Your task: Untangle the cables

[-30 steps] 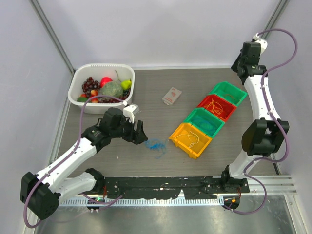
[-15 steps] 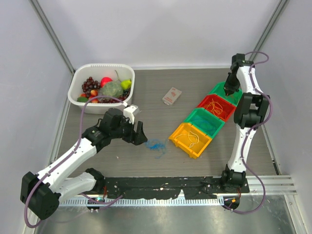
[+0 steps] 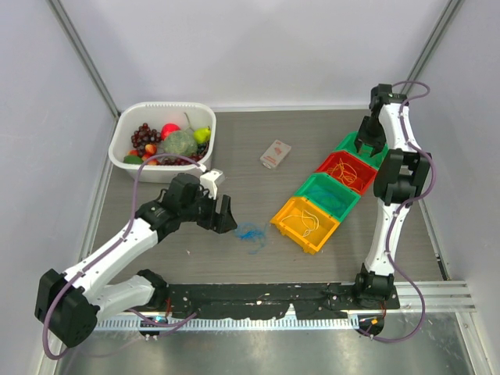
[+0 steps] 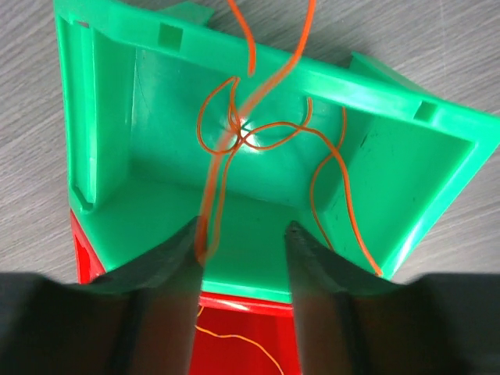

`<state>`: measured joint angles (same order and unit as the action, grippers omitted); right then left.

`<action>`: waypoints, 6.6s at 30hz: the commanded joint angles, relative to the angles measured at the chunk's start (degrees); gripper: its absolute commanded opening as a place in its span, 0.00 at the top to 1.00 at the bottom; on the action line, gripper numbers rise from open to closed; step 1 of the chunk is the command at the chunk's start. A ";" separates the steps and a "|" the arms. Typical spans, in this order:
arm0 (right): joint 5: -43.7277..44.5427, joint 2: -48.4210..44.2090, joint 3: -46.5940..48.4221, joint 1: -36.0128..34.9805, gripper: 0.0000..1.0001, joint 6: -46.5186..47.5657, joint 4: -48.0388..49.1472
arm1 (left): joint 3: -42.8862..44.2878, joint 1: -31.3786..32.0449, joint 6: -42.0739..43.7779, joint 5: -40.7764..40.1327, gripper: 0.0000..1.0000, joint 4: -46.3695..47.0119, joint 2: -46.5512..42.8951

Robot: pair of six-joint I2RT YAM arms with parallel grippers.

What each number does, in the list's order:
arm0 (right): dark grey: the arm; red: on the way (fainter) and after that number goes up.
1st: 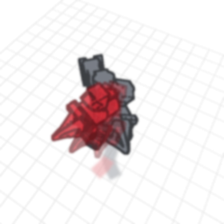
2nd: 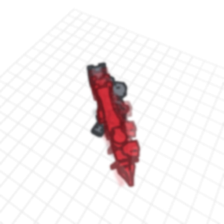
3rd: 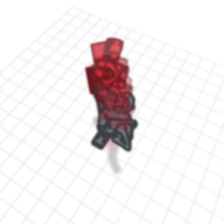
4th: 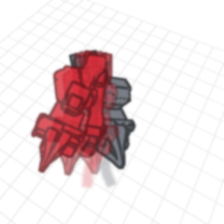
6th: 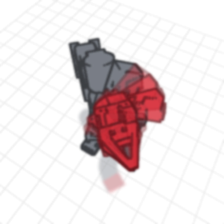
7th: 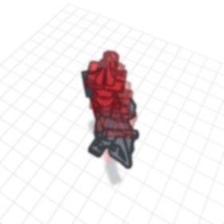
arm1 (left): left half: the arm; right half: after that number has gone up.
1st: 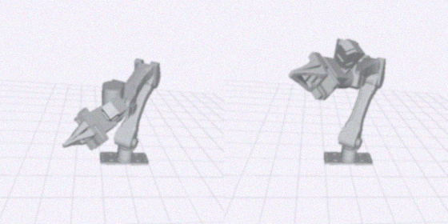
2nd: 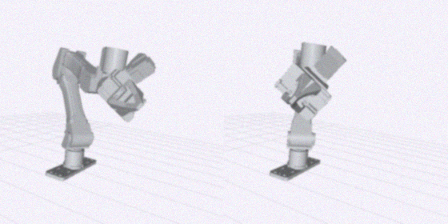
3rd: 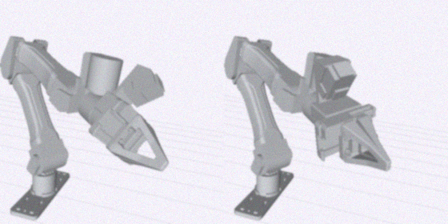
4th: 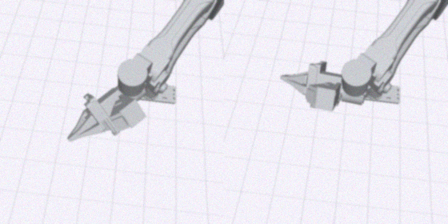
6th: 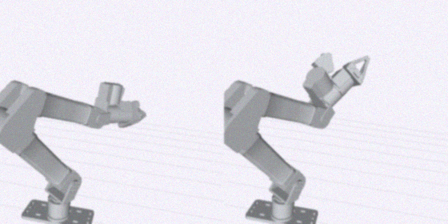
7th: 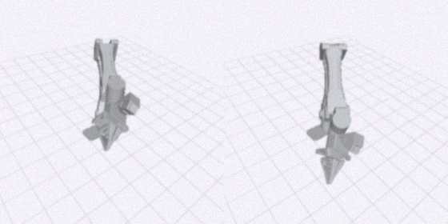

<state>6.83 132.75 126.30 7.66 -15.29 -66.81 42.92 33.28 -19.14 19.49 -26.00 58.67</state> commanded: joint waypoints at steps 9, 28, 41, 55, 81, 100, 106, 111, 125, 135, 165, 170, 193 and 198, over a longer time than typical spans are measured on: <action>-0.32 -16.46 0.09 -0.72 0.41 -2.38 -0.09 | 2.09 -0.32 -5.11 -2.61 0.26 -3.62 -0.13; -7.20 -5.32 -1.32 -3.18 0.50 -8.00 21.99 | -4.42 -0.41 -10.66 -4.45 0.27 -5.02 -11.21; 6.26 2.25 1.58 -5.73 0.53 -8.79 18.73 | -1.43 -0.49 -7.06 -4.37 0.26 -5.64 -7.88; 9.34 4.54 2.37 -6.17 0.78 -5.37 21.28 | -1.78 -0.49 -6.79 -3.14 0.26 -4.94 -6.38; 2.31 -15.66 -7.11 -7.66 0.99 -12.92 16.17 | -2.57 -0.76 -5.12 -1.29 0.26 -3.88 -5.76; -1.20 -22.36 -23.90 -3.97 0.99 -14.86 24.42 | -3.54 -0.67 -3.54 -1.12 0.25 -3.97 -6.73; -0.07 -13.93 -16.45 -1.07 0.99 -12.75 25.14 | -3.28 -0.67 -3.98 -0.76 0.25 -4.06 -6.12; 0.56 -8.92 -11.34 -0.28 0.99 -11.17 25.24 | -2.93 -0.76 -4.59 -0.68 0.25 -4.50 -5.77; 1.87 -11.28 -7.38 -3.27 0.73 -8.09 12.68 | -2.31 -0.76 -9.51 -0.41 0.26 -3.10 -3.13; 3.91 -33.03 -24.99 -14.39 0.43 -5.37 13.52 | -1.51 -0.76 -19.52 -4.46 0.34 -3.98 0.82; 5.10 -49.09 -76.83 -61.80 0.51 -40.34 51.88 | -11.71 1.18 -43.09 -15.35 0.48 10.45 -6.54; 9.07 -45.13 -73.23 -61.98 0.52 -41.22 48.20 | -12.33 1.09 -43.70 -15.97 0.46 6.41 -13.49; -20.16 -52.50 -54.67 -61.89 0.99 -12.66 45.19 | -1.27 1.09 -24.56 -4.02 0.59 12.38 -17.02; -24.14 -53.91 -48.71 -61.89 0.99 -12.66 44.22 | 4.62 1.18 -18.93 -3.32 0.34 7.90 -16.40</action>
<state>-9.72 79.94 72.99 -54.15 -30.52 -21.93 42.28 34.17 -45.10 13.65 -17.69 42.33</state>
